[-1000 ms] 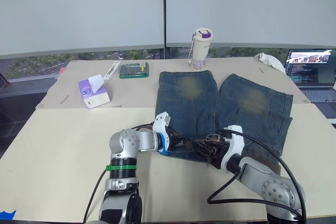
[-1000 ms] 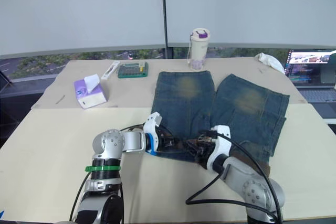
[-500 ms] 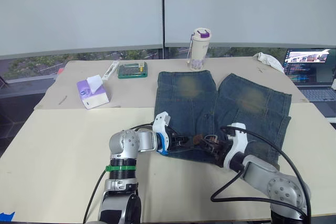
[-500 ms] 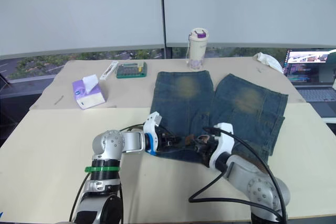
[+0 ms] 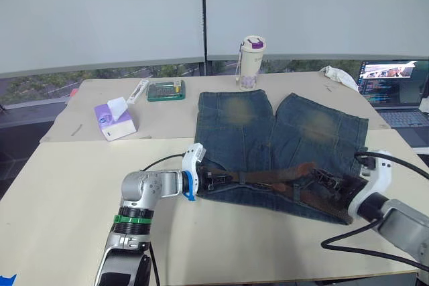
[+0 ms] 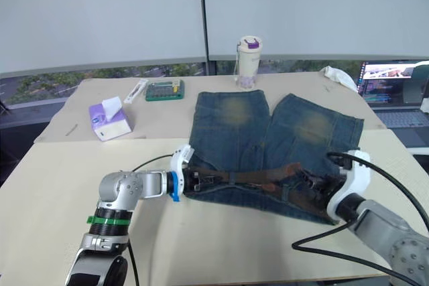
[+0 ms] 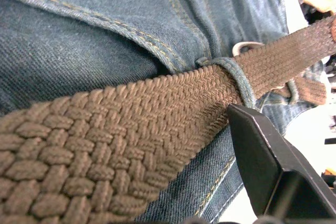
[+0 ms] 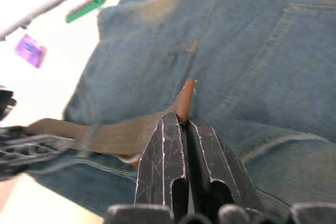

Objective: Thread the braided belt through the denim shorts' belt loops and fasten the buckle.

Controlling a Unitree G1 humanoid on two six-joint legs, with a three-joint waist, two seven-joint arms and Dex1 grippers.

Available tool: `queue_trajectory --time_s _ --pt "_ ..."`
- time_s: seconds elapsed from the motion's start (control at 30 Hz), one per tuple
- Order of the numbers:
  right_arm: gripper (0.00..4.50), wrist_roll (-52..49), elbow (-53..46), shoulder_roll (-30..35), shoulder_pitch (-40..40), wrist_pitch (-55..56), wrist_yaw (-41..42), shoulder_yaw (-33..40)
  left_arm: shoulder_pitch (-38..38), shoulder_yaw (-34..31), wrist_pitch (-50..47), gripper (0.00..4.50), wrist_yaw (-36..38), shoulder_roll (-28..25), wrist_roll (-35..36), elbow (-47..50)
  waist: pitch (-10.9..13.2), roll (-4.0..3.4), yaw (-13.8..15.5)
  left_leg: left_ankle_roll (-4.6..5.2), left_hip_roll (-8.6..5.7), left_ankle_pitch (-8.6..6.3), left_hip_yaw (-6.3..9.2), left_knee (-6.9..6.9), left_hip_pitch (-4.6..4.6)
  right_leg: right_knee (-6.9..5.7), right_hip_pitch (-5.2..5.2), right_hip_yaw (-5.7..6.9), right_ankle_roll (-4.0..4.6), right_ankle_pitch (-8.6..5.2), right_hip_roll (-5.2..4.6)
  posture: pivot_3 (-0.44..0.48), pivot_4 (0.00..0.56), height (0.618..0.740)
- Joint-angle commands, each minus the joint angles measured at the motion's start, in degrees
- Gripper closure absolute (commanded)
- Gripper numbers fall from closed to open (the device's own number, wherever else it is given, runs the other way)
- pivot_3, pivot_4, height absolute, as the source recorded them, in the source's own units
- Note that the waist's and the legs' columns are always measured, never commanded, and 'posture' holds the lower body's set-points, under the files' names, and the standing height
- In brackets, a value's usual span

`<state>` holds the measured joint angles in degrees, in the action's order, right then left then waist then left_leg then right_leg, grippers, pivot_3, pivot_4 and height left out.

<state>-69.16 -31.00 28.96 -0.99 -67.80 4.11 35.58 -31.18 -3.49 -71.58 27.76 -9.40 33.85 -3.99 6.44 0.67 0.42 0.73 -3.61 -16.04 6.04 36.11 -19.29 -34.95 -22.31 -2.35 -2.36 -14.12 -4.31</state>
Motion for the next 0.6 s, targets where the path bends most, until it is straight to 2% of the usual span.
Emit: queue_trajectory --time_s 0.03,0.2,0.37,0.5,0.6 --pt "4.50 -7.39 -0.63 0.54 -2.17 3.91 -3.57 2.44 0.88 -0.46 0.54 1.78 4.11 -1.24 3.43 3.24 0.00 0.00 0.03 0.01 0.00 -0.01 -0.02 0.00 -0.01 0.00 0.00 -0.02 0.00 0.00 -0.02 0.000 0.150 0.740" --pt "4.50 -19.27 -0.15 -0.02 -6.71 10.96 -11.58 1.59 3.57 2.82 3.56 1.78 13.32 -4.61 7.25 9.65 0.02 -0.06 0.03 0.04 0.00 -0.02 -0.04 0.01 -0.02 0.01 -0.02 -0.05 0.00 0.00 -0.04 0.000 0.150 0.740" --pt "4.50 -28.34 -0.48 -1.20 -9.85 18.40 -19.12 -3.36 3.35 3.55 8.32 1.78 15.64 -4.11 8.44 12.83 0.01 -0.09 0.23 0.04 0.03 -0.02 -0.03 0.03 -0.03 0.06 0.02 -0.03 0.00 0.00 -0.06 0.000 0.150 0.740" --pt "4.50 -30.67 -1.55 -3.69 -12.47 23.11 -23.70 -10.35 0.35 -2.79 3.55 1.78 10.46 3.64 17.46 12.59 0.01 -0.08 0.27 0.08 0.06 -0.02 -0.02 0.07 -0.08 0.07 0.02 -0.02 0.00 0.00 -0.06 0.000 0.150 0.740" --pt "4.50 -30.53 -1.70 -4.45 -13.52 25.45 -24.50 -13.72 -1.59 -8.52 0.71 1.78 2.24 10.19 22.67 9.18 0.02 -0.06 0.28 0.11 0.04 -0.02 -0.01 0.16 -0.12 0.06 0.04 0.02 -0.01 0.00 -0.06 0.000 0.150 0.740"
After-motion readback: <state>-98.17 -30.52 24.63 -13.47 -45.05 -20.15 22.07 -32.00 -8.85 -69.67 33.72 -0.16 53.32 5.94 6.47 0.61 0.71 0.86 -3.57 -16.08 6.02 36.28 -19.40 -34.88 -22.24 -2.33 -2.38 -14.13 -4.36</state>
